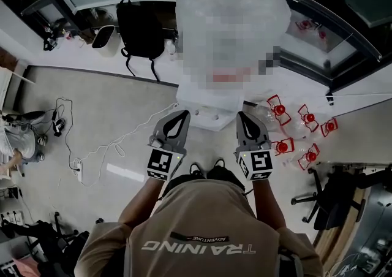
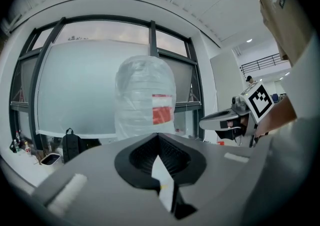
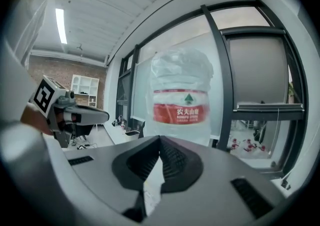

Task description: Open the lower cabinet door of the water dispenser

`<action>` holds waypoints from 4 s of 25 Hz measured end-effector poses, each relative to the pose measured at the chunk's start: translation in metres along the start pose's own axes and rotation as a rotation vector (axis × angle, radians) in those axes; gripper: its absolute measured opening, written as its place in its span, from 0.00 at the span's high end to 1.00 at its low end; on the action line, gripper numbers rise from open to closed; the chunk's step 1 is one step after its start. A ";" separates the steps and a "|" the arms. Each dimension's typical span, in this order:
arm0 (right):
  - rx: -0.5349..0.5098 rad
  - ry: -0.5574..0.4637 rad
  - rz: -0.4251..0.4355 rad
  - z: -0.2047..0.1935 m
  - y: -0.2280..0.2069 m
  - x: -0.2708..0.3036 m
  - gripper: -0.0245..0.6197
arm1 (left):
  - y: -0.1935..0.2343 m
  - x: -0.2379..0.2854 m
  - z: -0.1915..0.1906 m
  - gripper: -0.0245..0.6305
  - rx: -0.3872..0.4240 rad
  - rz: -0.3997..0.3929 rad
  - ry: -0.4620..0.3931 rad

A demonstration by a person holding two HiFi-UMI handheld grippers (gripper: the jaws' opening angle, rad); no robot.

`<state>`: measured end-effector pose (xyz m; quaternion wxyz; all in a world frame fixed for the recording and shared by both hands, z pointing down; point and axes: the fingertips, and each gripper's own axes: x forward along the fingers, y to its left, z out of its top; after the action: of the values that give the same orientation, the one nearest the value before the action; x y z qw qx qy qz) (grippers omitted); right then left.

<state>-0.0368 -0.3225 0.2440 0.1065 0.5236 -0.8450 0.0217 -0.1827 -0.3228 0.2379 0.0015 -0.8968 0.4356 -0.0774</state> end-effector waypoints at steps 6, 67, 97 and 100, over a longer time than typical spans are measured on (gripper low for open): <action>-0.009 0.000 0.022 0.002 -0.004 -0.001 0.95 | -0.007 -0.001 0.013 0.96 0.012 0.014 -0.016; 0.084 0.163 0.131 -0.318 -0.035 -0.085 0.95 | -0.156 0.020 -0.226 0.96 -0.077 0.117 0.083; -0.005 0.150 0.156 -0.626 -0.030 0.076 0.95 | -0.166 0.093 -0.515 0.96 -0.054 0.159 0.015; -0.004 0.150 0.149 -0.626 -0.030 0.077 0.95 | -0.172 0.091 -0.513 0.96 -0.106 0.128 -0.003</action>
<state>0.0554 -0.3106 0.8687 0.1683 0.4559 -0.8714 0.0671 -0.0655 -0.2540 0.7690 -0.0404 -0.8661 0.4955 -0.0526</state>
